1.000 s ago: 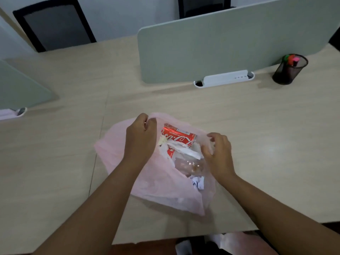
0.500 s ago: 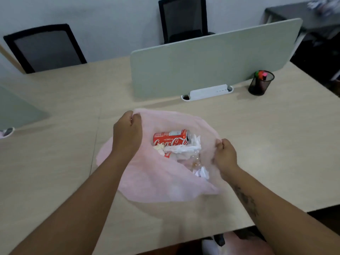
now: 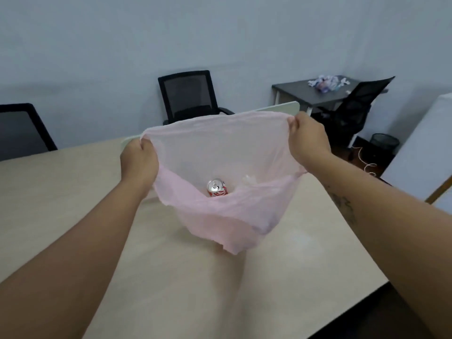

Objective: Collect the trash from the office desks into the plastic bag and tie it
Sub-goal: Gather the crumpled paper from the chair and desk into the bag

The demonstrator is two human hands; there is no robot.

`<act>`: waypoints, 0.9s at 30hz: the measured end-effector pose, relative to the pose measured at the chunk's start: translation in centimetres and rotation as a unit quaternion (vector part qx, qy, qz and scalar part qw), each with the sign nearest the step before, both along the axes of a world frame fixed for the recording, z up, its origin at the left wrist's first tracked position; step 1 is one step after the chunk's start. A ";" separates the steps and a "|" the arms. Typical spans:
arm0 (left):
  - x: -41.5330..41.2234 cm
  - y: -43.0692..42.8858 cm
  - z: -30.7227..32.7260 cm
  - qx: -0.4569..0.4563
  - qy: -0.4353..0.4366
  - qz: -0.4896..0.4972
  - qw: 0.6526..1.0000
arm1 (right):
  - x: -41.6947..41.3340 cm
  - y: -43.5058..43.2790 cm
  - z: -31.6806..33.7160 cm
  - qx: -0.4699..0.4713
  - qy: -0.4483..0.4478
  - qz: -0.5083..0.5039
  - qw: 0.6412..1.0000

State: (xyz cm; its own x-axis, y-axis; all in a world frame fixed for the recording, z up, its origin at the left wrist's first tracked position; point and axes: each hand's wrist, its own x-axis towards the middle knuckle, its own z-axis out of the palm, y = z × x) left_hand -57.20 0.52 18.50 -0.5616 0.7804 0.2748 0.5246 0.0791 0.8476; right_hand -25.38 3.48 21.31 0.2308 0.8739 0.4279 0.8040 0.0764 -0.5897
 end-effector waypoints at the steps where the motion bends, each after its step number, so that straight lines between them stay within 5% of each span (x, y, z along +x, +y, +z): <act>1: 1.1 0.5 0.3 -0.002 0.001 -0.007 1.000 | 1.5 0.2 0.2 0.002 0.013 -0.008 1.000; 11: 16.4 1.6 -2.8 0.019 0.020 -0.174 0.984 | 15.7 -2.0 -8.1 -0.060 0.116 -0.100 0.986; 17: 25.6 -1.9 -8.8 -0.075 0.066 -0.283 0.954 | 21.4 -5.1 -17.0 -0.146 0.188 -0.133 0.962; 22: 31.0 -5.3 -15.8 -0.127 0.192 -0.352 0.907 | 24.0 -6.4 -22.2 -0.225 0.253 -0.103 0.935; 27: 33.7 -6.4 -21.5 -0.136 0.377 -0.405 0.822 | 25.8 -6.6 -24.6 -0.270 0.334 -0.060 0.901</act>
State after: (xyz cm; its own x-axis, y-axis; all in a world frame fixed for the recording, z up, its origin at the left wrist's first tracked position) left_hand -23.47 -5.89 -3.05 0.4227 0.9043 0.0594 0.8663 -0.4224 0.2666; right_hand 0.37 -3.11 -3.30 0.3852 0.8650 -0.3216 0.2396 -0.4302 -0.8703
